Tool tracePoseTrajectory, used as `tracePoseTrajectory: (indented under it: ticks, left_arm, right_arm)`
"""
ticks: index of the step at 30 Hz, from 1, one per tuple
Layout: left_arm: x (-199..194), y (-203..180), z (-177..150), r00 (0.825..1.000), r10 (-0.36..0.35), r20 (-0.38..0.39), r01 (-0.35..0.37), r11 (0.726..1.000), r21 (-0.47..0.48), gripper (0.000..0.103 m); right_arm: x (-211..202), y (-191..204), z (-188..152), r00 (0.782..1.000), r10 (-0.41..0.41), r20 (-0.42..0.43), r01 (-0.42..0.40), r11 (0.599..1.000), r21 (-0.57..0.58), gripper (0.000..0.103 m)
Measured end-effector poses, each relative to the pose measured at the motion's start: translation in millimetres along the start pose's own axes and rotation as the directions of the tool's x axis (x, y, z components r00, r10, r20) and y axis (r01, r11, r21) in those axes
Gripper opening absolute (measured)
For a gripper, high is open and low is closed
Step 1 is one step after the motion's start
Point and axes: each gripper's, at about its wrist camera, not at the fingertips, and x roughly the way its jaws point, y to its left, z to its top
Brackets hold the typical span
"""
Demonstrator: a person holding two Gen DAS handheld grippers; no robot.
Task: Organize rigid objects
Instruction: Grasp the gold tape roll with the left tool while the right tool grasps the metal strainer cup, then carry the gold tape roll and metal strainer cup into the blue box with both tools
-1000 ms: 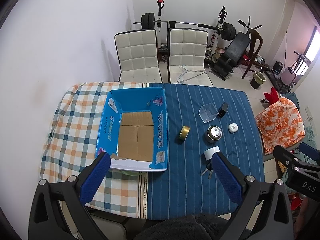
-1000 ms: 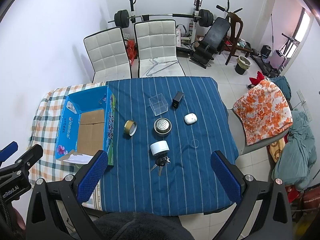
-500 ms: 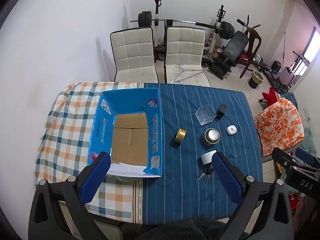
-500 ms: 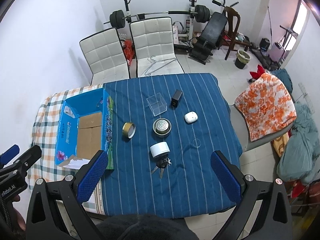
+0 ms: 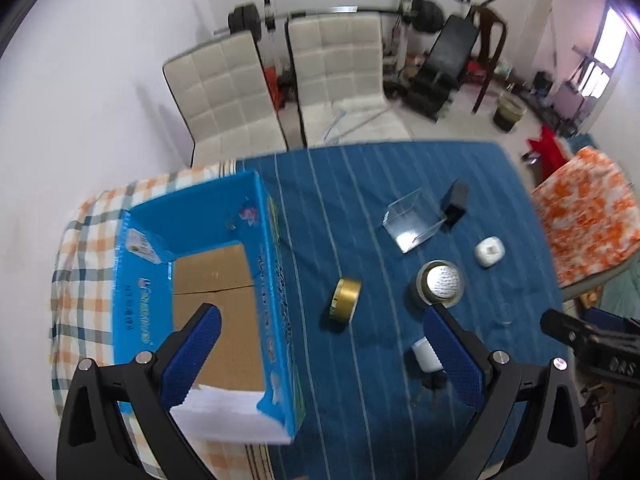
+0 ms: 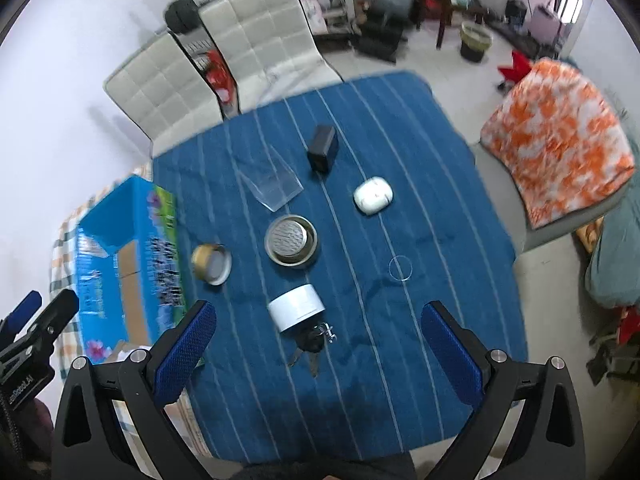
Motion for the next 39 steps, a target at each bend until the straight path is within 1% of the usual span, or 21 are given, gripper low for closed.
tracePoseTrajectory:
  ticks: [3,5,6,7,8,9,10,11,13,17,18,19,21,22,26,28,31,33,34,37,39]
  left_arm:
    - [44,-9,8,0.999,0.014,-0.050,-0.013,1.000,0.007,0.103]
    - [74,-18,13,0.996,0.002,-0.092,0.000,1.000,0.021,0.103]
    - [86,-23,14,0.994,0.002,-0.113,0.001,1.000,0.030,0.100]
    - [99,-27,15,0.991,0.005,-0.136,0.000,0.999,0.035,0.094]
    - [111,-31,17,0.987,0.009,-0.160,-0.002,0.999,0.040,0.093]
    - [126,-32,17,0.982,0.011,-0.191,-0.004,0.999,0.037,0.087]
    - [137,-32,19,0.977,0.011,-0.212,-0.004,0.999,0.036,0.085]
    - [151,-33,18,0.969,0.009,-0.246,0.000,0.999,0.036,0.084]
    - [168,-34,17,0.959,0.018,-0.282,-0.008,0.999,0.038,0.084]
    - [197,-36,9,0.936,0.023,-0.351,-0.012,0.999,0.034,0.084]
    - [204,-34,4,0.928,0.028,-0.372,-0.020,0.999,0.025,0.066]
    - [208,-32,1,0.923,0.021,-0.384,-0.017,1.000,0.015,0.041]
    - [216,-25,-10,0.911,0.007,-0.413,-0.017,1.000,-0.022,0.029]
    - [218,-23,-14,0.910,-0.001,-0.414,-0.015,0.999,-0.035,0.025]
    - [218,-15,-32,0.915,-0.021,-0.404,-0.012,0.997,-0.078,0.024]
    - [216,-12,-39,0.920,-0.027,-0.391,-0.008,0.996,-0.090,0.024]
    - [217,-11,-47,0.922,-0.030,-0.387,-0.006,0.996,-0.090,0.024]
    - [216,-8,-49,0.922,-0.033,-0.386,-0.003,0.996,-0.092,0.024]
    - [224,-6,-44,0.923,-0.035,-0.383,-0.001,0.996,-0.094,0.024]
    - [228,-7,-43,0.923,-0.032,-0.384,-0.001,0.996,-0.085,0.025]
    - [229,-6,-43,0.923,-0.033,-0.384,-0.001,0.996,-0.089,0.025]
  right_arm:
    - [53,-4,17,0.997,0.032,-0.071,-0.031,1.000,0.002,0.103]
    - [78,-5,23,0.994,0.053,-0.098,-0.052,0.999,0.008,0.103]
    - [93,-4,27,0.991,0.063,-0.114,-0.063,0.998,0.011,0.103]
    - [110,-4,33,0.987,0.090,-0.134,-0.089,0.996,0.012,0.102]
    - [122,-3,38,0.984,0.105,-0.148,-0.103,0.994,0.020,0.099]
    - [133,-2,44,0.981,0.114,-0.155,-0.112,0.993,0.023,0.096]
    - [142,0,48,0.980,0.121,-0.159,-0.120,0.993,0.019,0.094]
    - [149,1,51,0.979,0.127,-0.162,-0.126,0.992,0.015,0.090]
    - [165,4,59,0.973,0.146,-0.179,-0.147,0.989,0.011,0.088]
    - [185,8,68,0.963,0.167,-0.210,-0.169,0.986,0.009,0.088]
    - [189,10,70,0.961,0.170,-0.218,-0.172,0.985,0.011,0.088]
    - [192,11,70,0.957,0.183,-0.226,-0.184,0.983,0.013,0.088]
    - [198,15,71,0.954,0.185,-0.238,-0.186,0.982,0.016,0.088]
    - [200,16,71,0.953,0.185,-0.241,-0.187,0.982,0.017,0.088]
    - [213,26,67,0.940,0.199,-0.278,-0.198,0.980,0.034,0.088]
    - [222,32,63,0.940,0.177,-0.290,-0.177,0.984,0.028,0.088]
    - [238,40,61,0.932,0.172,-0.318,-0.166,0.985,0.047,0.088]
    - [244,46,60,0.937,0.138,-0.320,-0.136,0.990,0.031,0.088]
    - [247,51,59,0.941,0.115,-0.318,-0.118,0.993,0.012,0.088]
    - [256,55,58,0.937,0.083,-0.340,-0.084,0.996,0.010,0.088]
    - [263,58,57,0.935,0.064,-0.348,-0.064,0.998,0.011,0.085]
